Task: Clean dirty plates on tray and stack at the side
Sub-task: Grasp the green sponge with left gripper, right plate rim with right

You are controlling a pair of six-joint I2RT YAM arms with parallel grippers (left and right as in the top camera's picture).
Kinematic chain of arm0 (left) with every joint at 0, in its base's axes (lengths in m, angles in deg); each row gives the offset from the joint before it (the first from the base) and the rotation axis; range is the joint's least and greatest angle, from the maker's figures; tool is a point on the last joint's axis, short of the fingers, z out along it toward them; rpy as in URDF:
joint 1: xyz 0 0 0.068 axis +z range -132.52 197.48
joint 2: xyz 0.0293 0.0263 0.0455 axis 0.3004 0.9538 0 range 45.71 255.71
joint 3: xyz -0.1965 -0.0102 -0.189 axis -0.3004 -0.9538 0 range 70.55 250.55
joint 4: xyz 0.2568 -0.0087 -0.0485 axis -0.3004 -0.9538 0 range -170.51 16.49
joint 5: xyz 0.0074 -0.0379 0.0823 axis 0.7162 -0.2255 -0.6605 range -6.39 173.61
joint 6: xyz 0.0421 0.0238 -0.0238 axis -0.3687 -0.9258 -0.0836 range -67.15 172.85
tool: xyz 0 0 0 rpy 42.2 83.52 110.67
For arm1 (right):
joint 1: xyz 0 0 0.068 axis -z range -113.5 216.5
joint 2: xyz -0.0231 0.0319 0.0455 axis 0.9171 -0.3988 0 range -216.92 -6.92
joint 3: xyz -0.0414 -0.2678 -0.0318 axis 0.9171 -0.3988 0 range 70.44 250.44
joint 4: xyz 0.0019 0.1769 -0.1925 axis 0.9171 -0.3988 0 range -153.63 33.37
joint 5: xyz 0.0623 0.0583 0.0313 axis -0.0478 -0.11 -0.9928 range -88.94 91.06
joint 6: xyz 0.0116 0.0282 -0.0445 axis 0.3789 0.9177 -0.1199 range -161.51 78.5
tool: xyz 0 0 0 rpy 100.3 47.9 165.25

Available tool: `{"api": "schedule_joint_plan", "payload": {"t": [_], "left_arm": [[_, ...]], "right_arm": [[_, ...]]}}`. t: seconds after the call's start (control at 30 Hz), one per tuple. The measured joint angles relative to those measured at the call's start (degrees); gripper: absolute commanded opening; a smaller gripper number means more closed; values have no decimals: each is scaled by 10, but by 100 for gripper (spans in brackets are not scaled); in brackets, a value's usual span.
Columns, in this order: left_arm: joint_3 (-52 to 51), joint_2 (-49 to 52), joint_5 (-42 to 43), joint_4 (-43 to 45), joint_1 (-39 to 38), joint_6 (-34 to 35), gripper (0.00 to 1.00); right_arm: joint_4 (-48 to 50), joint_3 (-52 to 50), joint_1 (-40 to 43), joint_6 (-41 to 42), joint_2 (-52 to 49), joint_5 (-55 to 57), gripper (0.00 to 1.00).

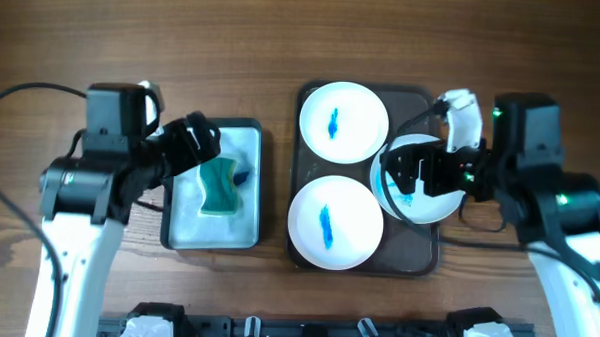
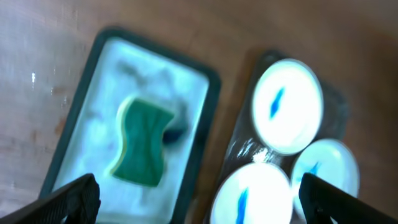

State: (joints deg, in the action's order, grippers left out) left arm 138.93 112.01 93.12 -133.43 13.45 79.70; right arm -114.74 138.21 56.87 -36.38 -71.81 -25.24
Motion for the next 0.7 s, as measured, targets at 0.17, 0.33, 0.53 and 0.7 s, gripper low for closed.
{"api": "schedule_joint_plan", "payload": {"t": [0.17, 0.33, 0.53, 0.7], "left_arm": [[0, 77, 2, -15, 0, -2, 75], [-19, 182, -12, -10, -16, -4, 60], [-37, 322, -45, 15, -42, -2, 45], [-40, 398, -63, 64, -48, 5, 4]], "right_arm": [[10, -88, 0, 9, -21, 18, 81], [11, -158, 0, 26, -24, 19, 81], [9, -162, -13, 31, -24, 19, 81], [16, -162, -24, 33, -24, 17, 80]]}}
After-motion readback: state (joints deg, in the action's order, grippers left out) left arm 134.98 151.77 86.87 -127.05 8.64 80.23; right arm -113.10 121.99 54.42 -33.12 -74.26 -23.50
